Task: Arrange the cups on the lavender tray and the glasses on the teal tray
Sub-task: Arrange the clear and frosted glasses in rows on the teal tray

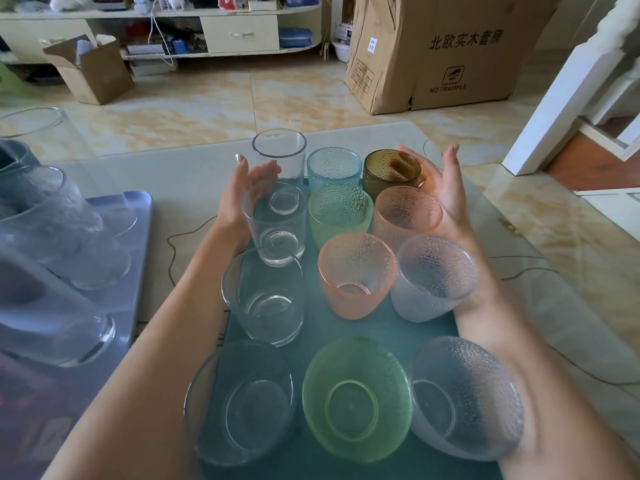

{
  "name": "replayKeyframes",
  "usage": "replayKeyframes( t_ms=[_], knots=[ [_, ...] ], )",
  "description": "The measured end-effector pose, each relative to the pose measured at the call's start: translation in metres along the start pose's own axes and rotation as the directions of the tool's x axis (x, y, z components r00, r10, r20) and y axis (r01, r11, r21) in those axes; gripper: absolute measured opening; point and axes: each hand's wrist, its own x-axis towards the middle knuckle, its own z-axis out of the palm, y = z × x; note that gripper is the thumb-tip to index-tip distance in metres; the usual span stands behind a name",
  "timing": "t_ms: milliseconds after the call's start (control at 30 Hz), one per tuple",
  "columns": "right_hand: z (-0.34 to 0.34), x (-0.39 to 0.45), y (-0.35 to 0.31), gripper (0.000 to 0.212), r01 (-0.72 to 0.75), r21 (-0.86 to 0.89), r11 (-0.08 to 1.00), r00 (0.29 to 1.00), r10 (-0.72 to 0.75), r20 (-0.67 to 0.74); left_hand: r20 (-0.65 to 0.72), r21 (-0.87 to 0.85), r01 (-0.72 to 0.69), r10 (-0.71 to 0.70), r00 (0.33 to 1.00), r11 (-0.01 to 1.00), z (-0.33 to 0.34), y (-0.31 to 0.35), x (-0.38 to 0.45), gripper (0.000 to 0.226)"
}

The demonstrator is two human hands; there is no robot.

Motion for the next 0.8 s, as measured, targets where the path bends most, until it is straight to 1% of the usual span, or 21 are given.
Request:
replayKeyframes(
  t_ms=[133,233,300,367,433,500,567,600,633,667,700,733,800],
  knots=[
    [-0.003,-0.003,0.001,0.069,0.009,-0.001,1.000,1.000,-0.009,0.022,-0.026,0.010,0.006,-0.005,1.000,1.000,0.000,0.001,-0.001,0.055],
    [-0.002,-0.008,0.000,0.082,0.038,0.024,0.999,0.997,-0.039,0.069,-0.037,0.017,-0.006,0.006,0.999,1.000,0.000,0.002,-0.006,0.055],
    [-0.004,-0.013,-0.001,0.079,0.044,0.019,0.999,0.998,-0.045,0.038,-0.068,0.007,-0.011,0.012,0.998,1.000,-0.002,0.002,-0.012,0.059],
    [-0.005,-0.021,-0.001,0.072,0.035,0.014,0.999,0.998,-0.034,-0.047,-0.101,-0.013,-0.004,0.002,0.995,1.000,-0.004,0.005,-0.024,0.062],
    [-0.010,-0.029,0.001,0.070,0.010,0.031,0.999,0.999,-0.008,-0.046,-0.097,-0.019,0.021,-0.023,0.995,1.000,-0.007,0.005,-0.040,0.062],
    [-0.009,-0.041,0.004,0.068,0.010,0.058,0.998,0.999,-0.007,-0.047,-0.113,-0.036,0.034,-0.038,0.993,0.999,-0.008,0.004,-0.060,0.059],
    [-0.007,-0.052,0.005,0.068,0.011,0.072,0.997,0.998,-0.006,-0.067,-0.190,-0.072,0.002,-0.015,0.982,0.997,-0.007,0.006,-0.084,0.048],
    [-0.006,-0.056,0.005,0.068,0.006,0.062,0.998,0.996,0.000,-0.093,-0.245,-0.044,-0.031,0.020,0.969,0.999,-0.006,0.007,-0.095,0.038],
    [-0.006,-0.062,0.004,0.067,-0.002,0.046,0.999,0.993,0.008,-0.118,-0.275,0.039,-0.067,0.076,0.958,0.997,-0.007,0.009,-0.107,0.030],
    [-0.007,-0.066,0.004,0.067,-0.005,0.023,1.000,0.991,0.009,-0.137,-0.267,0.165,-0.106,0.148,0.952,0.980,-0.007,0.011,-0.118,0.028],
    [-0.009,-0.070,0.005,0.066,-0.004,-0.007,1.000,0.989,0.003,-0.146,-0.218,0.289,-0.139,0.207,0.954,0.947,-0.007,0.013,-0.129,0.030],
    [-0.010,-0.074,0.006,0.066,0.000,-0.034,0.999,0.989,-0.005,-0.146,-0.156,0.379,-0.158,0.231,0.960,0.912,-0.008,0.015,-0.136,0.032],
    [-0.010,-0.081,0.007,0.065,-0.002,-0.029,1.000,0.991,-0.002,-0.137,-0.074,0.469,-0.148,0.206,0.976,0.870,-0.007,0.018,-0.145,0.030]
  ],
)
